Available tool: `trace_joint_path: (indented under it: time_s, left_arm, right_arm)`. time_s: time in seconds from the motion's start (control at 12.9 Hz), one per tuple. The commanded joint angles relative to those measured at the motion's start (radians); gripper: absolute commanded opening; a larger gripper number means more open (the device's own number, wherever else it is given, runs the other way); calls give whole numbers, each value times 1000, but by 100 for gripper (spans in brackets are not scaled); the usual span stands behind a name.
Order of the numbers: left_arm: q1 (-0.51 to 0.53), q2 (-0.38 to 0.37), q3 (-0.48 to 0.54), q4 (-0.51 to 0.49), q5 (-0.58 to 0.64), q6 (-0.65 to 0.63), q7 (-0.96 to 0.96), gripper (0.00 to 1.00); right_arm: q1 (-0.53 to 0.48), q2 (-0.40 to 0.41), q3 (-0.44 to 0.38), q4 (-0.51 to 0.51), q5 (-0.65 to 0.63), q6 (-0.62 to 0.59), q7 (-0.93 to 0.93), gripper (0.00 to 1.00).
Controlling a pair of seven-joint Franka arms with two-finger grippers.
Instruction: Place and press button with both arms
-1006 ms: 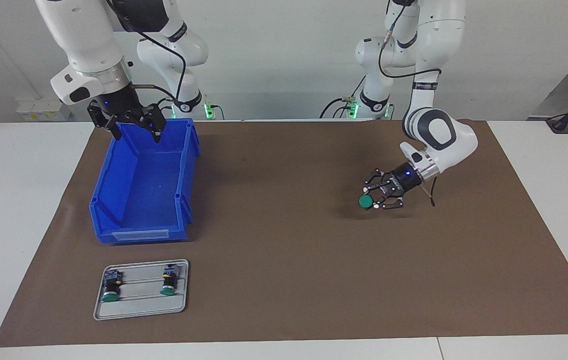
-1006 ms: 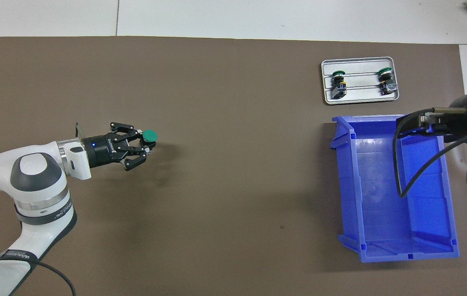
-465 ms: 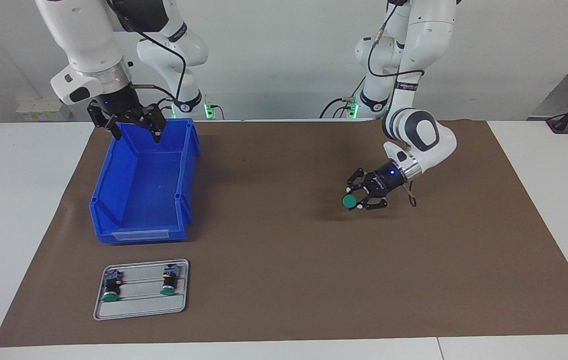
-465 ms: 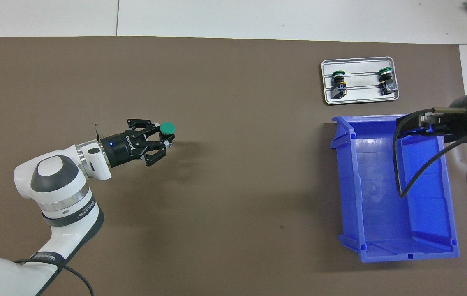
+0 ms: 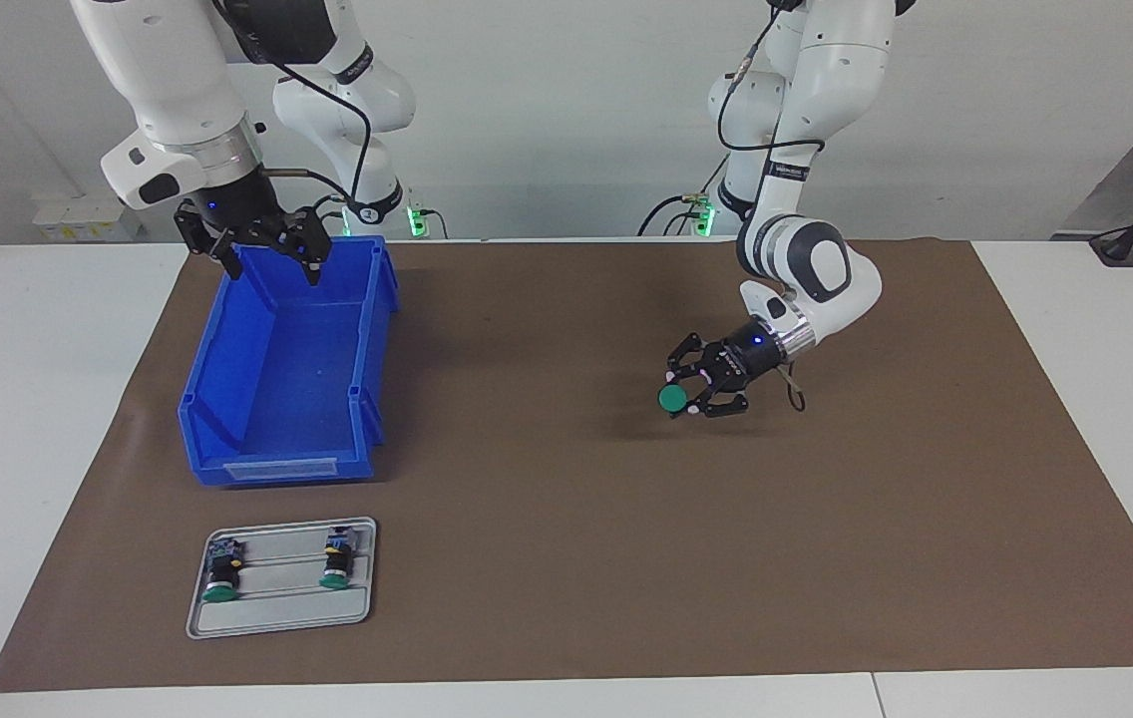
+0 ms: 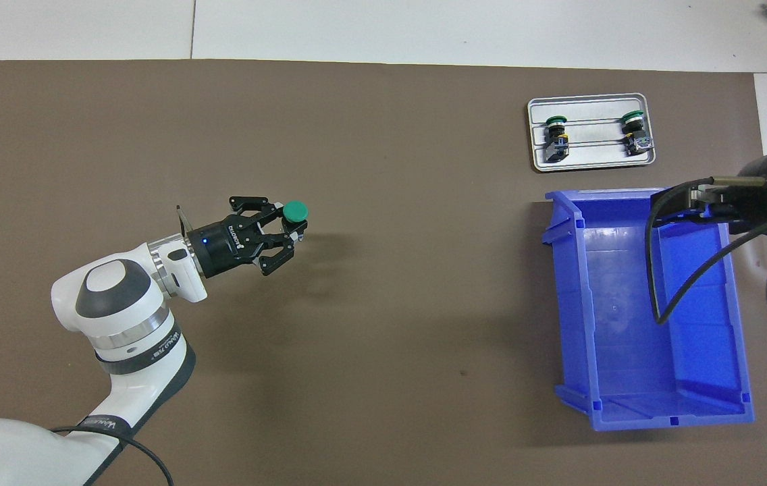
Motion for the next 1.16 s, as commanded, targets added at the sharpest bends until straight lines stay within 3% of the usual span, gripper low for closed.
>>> trace_joint_path:
  time_s: [0.0, 0.54, 0.7, 0.85, 1.08]
  left_arm:
    - [-30, 38, 12, 0, -76, -25, 88, 1]
    - [-32, 72, 12, -8, -102, -39, 129, 2]
    - [-27, 76, 12, -26, -118, -86, 137, 4]
    - [-4, 195, 13, -19, -195, -245, 277, 5]
    - [25, 208, 15, -29, -204, -298, 303, 5]
  right_arm:
    - [-14, -13, 8, -12, 23, 2, -5, 100]
    - [-14, -13, 8, -14, 23, 2, -5, 100]
    - [-14, -13, 8, -12, 23, 2, -5, 100]
    - [-14, -13, 8, -13, 23, 2, -5, 100]
    - [-14, -13, 8, -12, 23, 2, -5, 100]
